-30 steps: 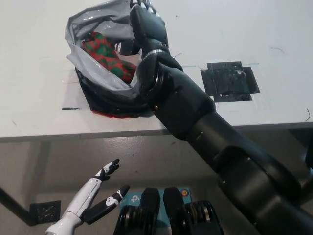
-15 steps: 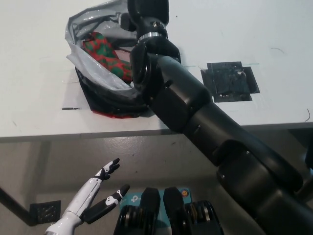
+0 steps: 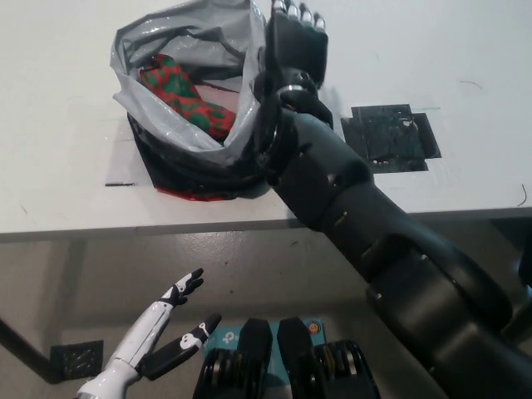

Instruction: The robot uses its right hand to pick up a bag of coffee beans and puts it in the black plastic bag, then the robot grabs the top of the bag and lifts it.

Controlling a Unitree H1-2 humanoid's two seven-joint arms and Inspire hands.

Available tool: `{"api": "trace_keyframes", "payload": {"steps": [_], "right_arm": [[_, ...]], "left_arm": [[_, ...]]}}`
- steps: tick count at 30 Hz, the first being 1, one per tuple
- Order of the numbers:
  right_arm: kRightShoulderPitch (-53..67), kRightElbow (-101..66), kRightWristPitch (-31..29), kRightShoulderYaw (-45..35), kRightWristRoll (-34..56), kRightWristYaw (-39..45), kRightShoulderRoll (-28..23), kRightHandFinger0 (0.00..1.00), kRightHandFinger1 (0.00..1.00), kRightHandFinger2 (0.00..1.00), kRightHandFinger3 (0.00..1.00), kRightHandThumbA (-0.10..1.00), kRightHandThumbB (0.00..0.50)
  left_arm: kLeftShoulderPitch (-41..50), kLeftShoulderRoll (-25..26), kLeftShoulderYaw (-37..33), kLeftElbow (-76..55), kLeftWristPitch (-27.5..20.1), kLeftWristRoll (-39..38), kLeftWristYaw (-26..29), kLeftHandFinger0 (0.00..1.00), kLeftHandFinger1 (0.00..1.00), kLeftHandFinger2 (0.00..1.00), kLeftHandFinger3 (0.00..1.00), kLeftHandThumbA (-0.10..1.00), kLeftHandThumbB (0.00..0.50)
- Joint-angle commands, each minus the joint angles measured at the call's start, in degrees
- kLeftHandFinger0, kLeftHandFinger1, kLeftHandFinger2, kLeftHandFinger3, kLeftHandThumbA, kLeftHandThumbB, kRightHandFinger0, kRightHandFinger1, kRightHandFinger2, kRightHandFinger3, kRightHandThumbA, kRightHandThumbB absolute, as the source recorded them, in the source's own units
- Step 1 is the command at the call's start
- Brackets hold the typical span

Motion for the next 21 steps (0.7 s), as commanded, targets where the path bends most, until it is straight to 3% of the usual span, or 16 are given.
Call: {"api": "trace_keyframes", "payload": {"steps": [1, 10, 15, 17, 21], "right_arm": [[-3.41, 2.36, -2.39, -2.15, 2.43, 1.87, 1.52, 1.00, 1.00, 1.00, 1.00, 0.97, 0.500], [-2.79, 3.94, -2.82, -6.19, 5.80, 4.65, 2.98, 1.00, 1.00, 1.00, 1.00, 1.00, 0.500], [-4.45, 2.99, -4.23, -7.74, 6.44, 2.59, 2.50, 1.00, 1.00, 1.00, 1.00, 1.00, 0.491], [-5.18, 1.79, -5.20, -8.78, 6.97, 1.31, 1.98, 1.00, 1.00, 1.00, 1.00, 1.00, 0.495], [-6.12, -3.36, -4.85, -9.91, 6.83, 1.58, 0.48, 1.00, 1.00, 1.00, 1.00, 1.00, 0.460]], "left_arm": [[-0.79, 0.69, -0.07, -2.10, -0.25, -0.03, -0.47, 1.00, 1.00, 1.00, 1.00, 0.75, 0.140], [-0.95, 0.56, -0.59, -2.73, 0.36, 0.98, -0.52, 1.00, 1.00, 1.00, 1.00, 0.80, 0.162], [-0.95, 0.76, -0.20, -2.61, -0.08, 0.17, -0.59, 1.00, 1.00, 1.00, 1.00, 0.74, 0.128], [-0.91, 0.83, -0.11, -2.33, -0.32, -0.30, -0.73, 1.00, 1.00, 1.00, 1.00, 0.74, 0.144], [-0.95, 0.97, -0.10, -1.53, -0.99, -0.44, -0.72, 1.00, 1.00, 1.00, 1.00, 0.77, 0.158]]}}
